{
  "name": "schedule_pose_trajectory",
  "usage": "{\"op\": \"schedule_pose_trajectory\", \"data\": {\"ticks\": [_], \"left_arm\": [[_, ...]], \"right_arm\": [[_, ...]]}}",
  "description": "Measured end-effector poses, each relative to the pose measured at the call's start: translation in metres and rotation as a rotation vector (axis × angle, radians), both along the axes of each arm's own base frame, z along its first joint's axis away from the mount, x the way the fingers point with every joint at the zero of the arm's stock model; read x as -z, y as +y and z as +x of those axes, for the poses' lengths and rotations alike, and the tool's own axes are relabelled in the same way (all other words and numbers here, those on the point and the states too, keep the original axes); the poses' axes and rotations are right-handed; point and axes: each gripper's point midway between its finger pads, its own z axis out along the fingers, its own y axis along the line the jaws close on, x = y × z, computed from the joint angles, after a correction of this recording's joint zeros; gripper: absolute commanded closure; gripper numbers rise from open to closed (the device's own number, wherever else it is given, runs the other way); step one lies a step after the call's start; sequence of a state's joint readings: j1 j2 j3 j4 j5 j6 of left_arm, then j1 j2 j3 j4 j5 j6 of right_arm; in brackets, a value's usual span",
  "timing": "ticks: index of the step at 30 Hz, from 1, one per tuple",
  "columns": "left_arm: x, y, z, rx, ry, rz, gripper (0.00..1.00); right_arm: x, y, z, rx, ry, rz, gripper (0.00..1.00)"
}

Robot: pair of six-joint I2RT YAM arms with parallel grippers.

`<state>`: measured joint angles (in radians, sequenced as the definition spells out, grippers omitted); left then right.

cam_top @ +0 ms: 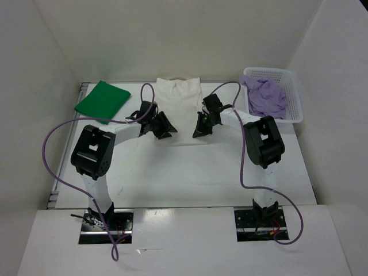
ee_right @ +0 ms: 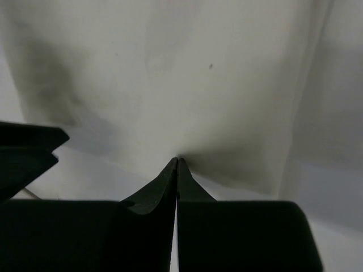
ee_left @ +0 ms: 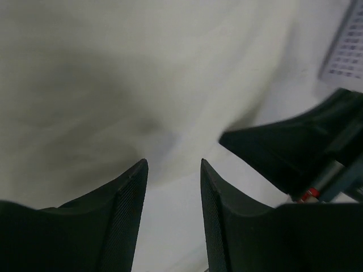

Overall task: Fold and stack the t-shirts
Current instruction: Fold the folded rectangular tshirt in 1/3 of the way

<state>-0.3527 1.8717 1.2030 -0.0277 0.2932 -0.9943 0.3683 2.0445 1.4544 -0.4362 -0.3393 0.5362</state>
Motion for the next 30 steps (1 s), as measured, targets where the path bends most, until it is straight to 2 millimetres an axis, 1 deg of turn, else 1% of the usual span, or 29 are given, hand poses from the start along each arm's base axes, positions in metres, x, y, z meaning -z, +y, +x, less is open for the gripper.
{"op": "schedule_pose_trajectory", "data": {"ticks": [2,3,5,7,9,14,15,16,19,20,23,25,28,29,30], "left_arm": [[0.027,0.008,-0.012,-0.009,0.068,0.027,0.52],[0.039,0.015,-0.018,-0.020,0.097,0.037,0.52],[0.056,0.026,-0.030,-0.044,0.149,0.039,0.52],[0.054,0.031,-0.032,-0.061,0.138,0.013,0.52],[0.055,0.036,-0.039,-0.069,0.132,0.009,0.52],[0.056,0.043,-0.062,-0.083,0.136,0.000,0.52],[0.056,0.045,-0.068,-0.085,0.140,0.000,0.51],[0.056,0.047,-0.074,-0.088,0.145,0.003,0.47],[0.050,0.055,-0.093,-0.097,0.149,0.016,0.39],[0.048,0.059,-0.101,-0.100,0.149,0.025,0.34],[0.035,0.073,-0.122,-0.110,0.131,0.064,0.33],[0.021,0.080,-0.128,-0.122,0.098,0.078,0.33],[0.004,0.091,-0.131,-0.146,0.039,0.089,0.33],[0.003,0.093,-0.133,-0.152,0.031,0.091,0.35],[0.005,0.095,-0.134,-0.157,0.033,0.093,0.36]], "right_arm": [[0.013,0.006,-0.017,-0.020,0.035,-0.009,0.97],[0.019,0.005,-0.023,-0.020,0.051,-0.015,0.99],[0.029,0.002,-0.030,-0.004,0.078,-0.014,1.00],[0.029,0.000,-0.031,0.016,0.077,0.002,1.00],[0.029,-0.003,-0.037,0.035,0.069,0.011,1.00],[0.031,-0.009,-0.064,0.061,0.080,0.028,1.00],[0.031,-0.009,-0.070,0.063,0.079,0.032,1.00],[0.031,-0.010,-0.078,0.063,0.083,0.033,1.00],[0.032,-0.009,-0.101,0.056,0.092,0.042,1.00],[0.032,-0.010,-0.109,0.053,0.097,0.042,1.00],[0.031,-0.015,-0.127,0.048,0.112,0.030,0.99],[0.029,-0.019,-0.135,0.051,0.122,0.018,0.96],[0.018,-0.023,-0.141,0.054,0.125,0.010,0.85],[0.012,-0.024,-0.142,0.054,0.118,0.012,0.77],[0.004,-0.024,-0.143,0.056,0.105,0.022,0.73]]}}
